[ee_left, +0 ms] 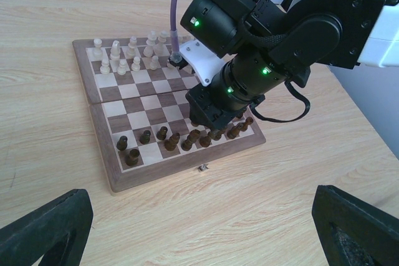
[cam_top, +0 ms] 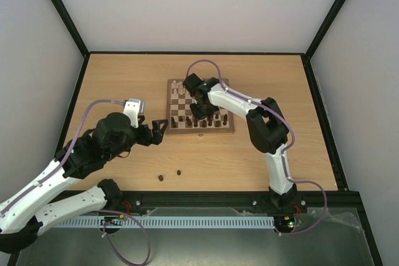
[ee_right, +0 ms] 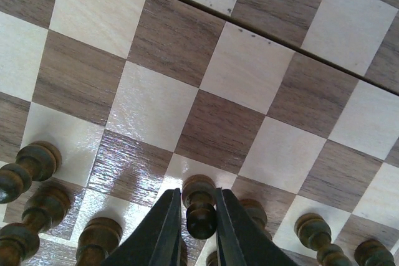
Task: Set up the chess pieces on the board
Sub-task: Place the chess piece on the chessboard, then pick up the chess piece at the center of the board.
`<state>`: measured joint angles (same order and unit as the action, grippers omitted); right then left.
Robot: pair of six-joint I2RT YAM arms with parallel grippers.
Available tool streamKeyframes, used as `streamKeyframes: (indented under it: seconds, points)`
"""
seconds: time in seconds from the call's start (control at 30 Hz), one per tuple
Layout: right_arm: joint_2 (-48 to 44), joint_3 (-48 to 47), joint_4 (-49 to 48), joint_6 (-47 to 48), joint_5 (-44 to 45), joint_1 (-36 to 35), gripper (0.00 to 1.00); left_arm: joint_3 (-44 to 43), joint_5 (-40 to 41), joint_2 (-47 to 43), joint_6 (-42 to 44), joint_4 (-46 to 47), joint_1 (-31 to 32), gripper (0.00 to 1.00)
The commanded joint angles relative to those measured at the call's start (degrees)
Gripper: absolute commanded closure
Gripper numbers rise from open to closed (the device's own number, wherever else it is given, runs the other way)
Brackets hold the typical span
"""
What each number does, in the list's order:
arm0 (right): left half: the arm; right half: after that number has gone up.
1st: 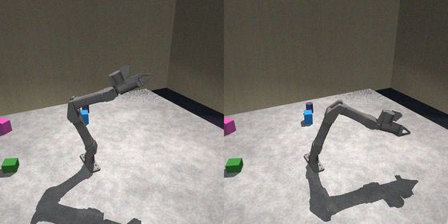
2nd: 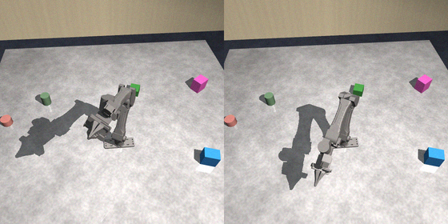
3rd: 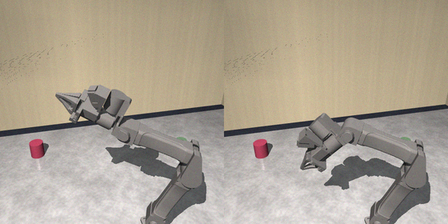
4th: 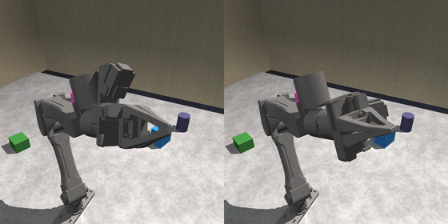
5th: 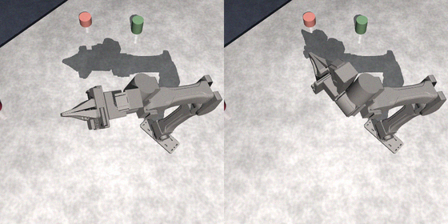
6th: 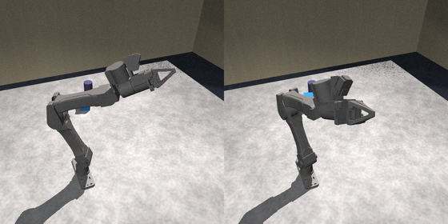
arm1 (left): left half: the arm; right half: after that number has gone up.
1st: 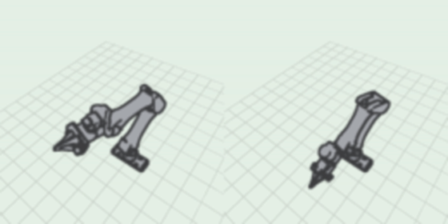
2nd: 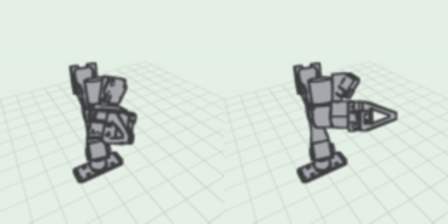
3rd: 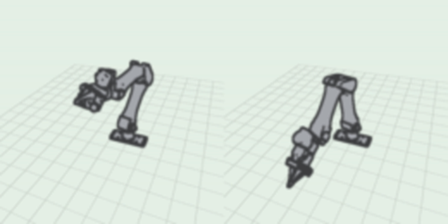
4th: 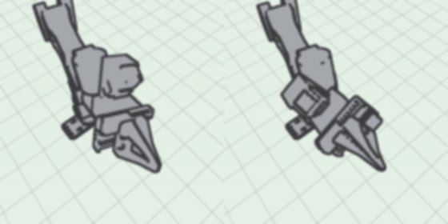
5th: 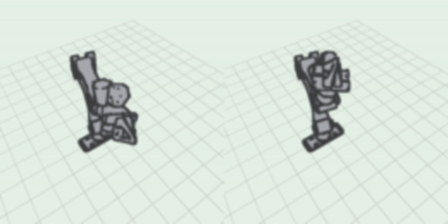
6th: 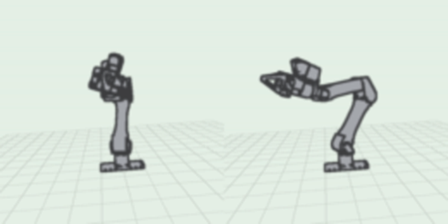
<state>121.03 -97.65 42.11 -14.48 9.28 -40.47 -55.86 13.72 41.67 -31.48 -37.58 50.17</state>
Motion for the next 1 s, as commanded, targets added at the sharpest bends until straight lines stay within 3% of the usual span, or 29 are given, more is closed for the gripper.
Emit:
streamKeyframes:
  seconds: [0.0, 0.27, 0.47, 0.73, 0.97]
  points:
    - [0.77, -0.90, 1.92, 0.52, -0.22, 0.22, 0.83, 0.80, 0.35, -0.16, 0.25, 1.25, -0.41, 0.01]
    - [-0.96, -4.41, 4.32, 0.43, 0.12, 0.25, 0.78, 0.78, 0.06, 0.14, 0.22, 1.59, -0.43, 0.01]
    - [-7.39, -5.25, 5.28, -0.11, -1.97, -0.02, 0.71, 0.76, 0.45, 0.16, 0.29, 1.45, -0.56, 0.01]
    - [-22.04, 5.66, 0.86, -1.69, -6.23, -4.26, 0.55, 0.69, 1.83, 0.25, -0.05, 1.30, -0.83, 0.01]
    - [-30.92, 17.04, -3.04, -3.13, -9.84, -10.20, 0.53, 2.23, 2.24, 0.60, -2.03, 1.76, -1.10, 0.00]
